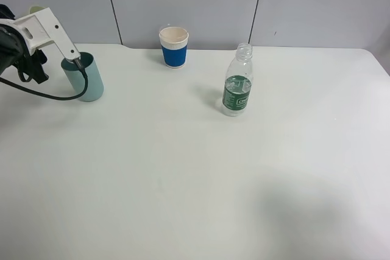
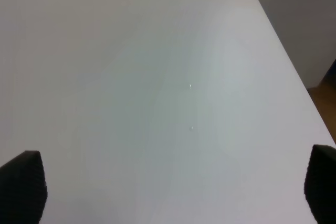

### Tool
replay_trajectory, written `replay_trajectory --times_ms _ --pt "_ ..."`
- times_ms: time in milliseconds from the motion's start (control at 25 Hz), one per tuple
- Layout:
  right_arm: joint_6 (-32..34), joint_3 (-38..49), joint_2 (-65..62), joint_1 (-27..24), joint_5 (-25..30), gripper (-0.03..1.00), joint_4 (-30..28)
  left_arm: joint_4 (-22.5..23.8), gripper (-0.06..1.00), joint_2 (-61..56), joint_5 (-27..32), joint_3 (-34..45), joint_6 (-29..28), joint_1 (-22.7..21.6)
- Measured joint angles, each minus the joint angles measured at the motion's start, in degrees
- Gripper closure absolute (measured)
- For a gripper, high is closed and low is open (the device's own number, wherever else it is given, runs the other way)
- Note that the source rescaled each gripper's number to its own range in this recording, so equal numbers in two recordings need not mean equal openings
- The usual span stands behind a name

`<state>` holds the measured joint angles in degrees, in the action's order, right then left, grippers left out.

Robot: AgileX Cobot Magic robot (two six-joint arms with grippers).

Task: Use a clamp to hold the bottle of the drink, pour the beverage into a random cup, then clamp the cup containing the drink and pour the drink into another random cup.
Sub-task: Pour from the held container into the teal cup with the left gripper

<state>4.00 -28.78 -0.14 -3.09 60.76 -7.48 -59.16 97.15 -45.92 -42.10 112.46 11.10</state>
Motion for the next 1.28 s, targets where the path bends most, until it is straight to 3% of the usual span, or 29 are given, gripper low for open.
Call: replay_trajectory --times_ms 1280 --pt "0.0 0.0 0.0 0.0 0.0 -0.03 0.0 2.8 0.92 0.0 -5.6 -0.3 10.4 0.0"
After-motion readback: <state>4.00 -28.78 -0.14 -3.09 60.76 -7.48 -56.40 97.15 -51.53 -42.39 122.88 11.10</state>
